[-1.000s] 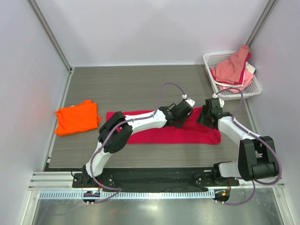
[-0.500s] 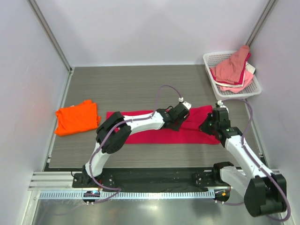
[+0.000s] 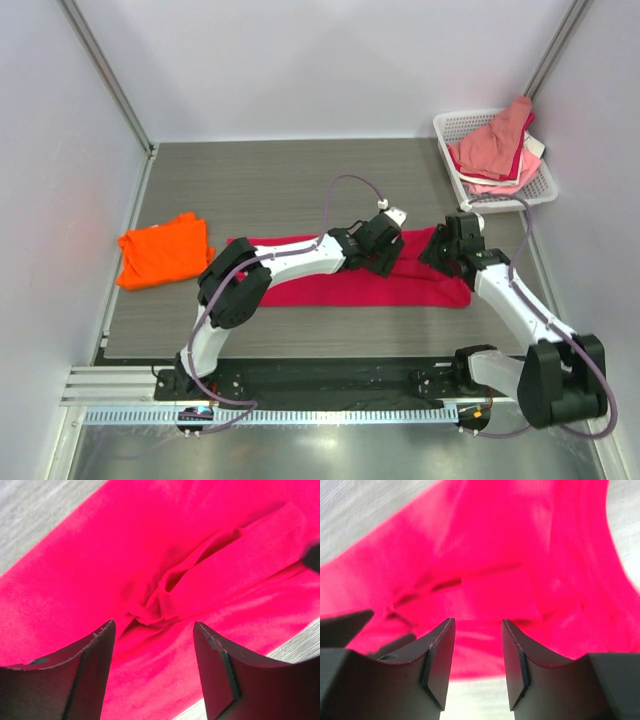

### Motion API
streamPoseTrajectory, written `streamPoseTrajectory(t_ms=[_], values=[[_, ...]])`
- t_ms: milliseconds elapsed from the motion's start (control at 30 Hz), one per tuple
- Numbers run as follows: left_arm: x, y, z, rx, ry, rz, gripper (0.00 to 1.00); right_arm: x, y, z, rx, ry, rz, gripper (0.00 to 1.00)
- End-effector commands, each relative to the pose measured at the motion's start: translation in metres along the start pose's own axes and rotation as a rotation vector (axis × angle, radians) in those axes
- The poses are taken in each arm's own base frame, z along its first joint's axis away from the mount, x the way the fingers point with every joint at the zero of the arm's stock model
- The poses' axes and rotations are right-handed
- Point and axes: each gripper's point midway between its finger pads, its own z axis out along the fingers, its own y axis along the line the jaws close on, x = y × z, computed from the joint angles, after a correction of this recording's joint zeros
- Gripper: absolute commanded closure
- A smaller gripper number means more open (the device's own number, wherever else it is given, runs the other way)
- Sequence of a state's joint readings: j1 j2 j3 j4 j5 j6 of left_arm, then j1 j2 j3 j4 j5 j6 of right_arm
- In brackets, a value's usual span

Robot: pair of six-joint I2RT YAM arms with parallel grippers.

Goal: Fold and stack the t-shirts
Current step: Fold the tshirt

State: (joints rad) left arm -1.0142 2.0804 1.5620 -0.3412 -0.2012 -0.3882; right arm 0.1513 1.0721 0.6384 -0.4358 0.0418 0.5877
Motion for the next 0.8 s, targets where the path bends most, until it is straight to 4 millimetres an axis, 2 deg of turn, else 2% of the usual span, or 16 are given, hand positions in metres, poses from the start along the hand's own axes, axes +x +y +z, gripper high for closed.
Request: streamPoseTrajectory(t_ms=[0, 33, 67, 133, 200, 300, 467, 567, 667, 700, 767], values=[[-0.043, -0.005, -0.007, 0.052, -0.098, -0.049, 0.34, -0.042, 0.014, 0.009, 0.013, -0.099, -0.026, 0.53], [-0.043, -0.006, -0.006, 0.055, -0.091, -0.049, 0.34, -0.046, 0.016, 0.015, 0.023, -0.093, -0.029, 0.53], [-0.052, -0.009, -0.006, 0.073, -0.102, -0.052, 0.34, -0.049, 0.017, 0.020, 0.026, -0.099, -0.028, 0.54], [-0.050, -0.012, 0.001, 0.084, -0.088, -0.045, 0.35, -0.055, 0.019, 0.027, 0.034, -0.106, -0.026, 0.55], [-0.058, -0.016, 0.003, 0.100, -0.094, -0.042, 0.37, -0.055, 0.017, 0.040, 0.050, -0.084, -0.020, 0.56], [-0.055, -0.022, 0.010, 0.124, -0.075, -0.033, 0.42, -0.055, 0.014, 0.057, 0.053, -0.056, -0.001, 0.60], [-0.051, -0.026, 0.019, 0.152, -0.048, -0.037, 0.46, -0.045, 0.019, 0.074, 0.017, -0.001, -0.002, 0.61], [-0.045, -0.029, 0.025, 0.168, -0.012, -0.042, 0.49, -0.029, 0.019, 0.081, -0.003, 0.055, -0.010, 0.61], [-0.039, -0.030, 0.027, 0.174, 0.013, -0.038, 0.60, -0.013, 0.020, 0.078, -0.041, 0.097, -0.009, 0.65], [-0.038, -0.034, 0.025, 0.202, 0.021, -0.037, 0.69, -0.011, 0.019, 0.076, -0.044, 0.102, -0.006, 0.71], [-0.034, -0.034, 0.022, 0.208, 0.028, -0.037, 0.80, -0.004, 0.018, 0.067, -0.061, 0.100, -0.009, 0.85]])
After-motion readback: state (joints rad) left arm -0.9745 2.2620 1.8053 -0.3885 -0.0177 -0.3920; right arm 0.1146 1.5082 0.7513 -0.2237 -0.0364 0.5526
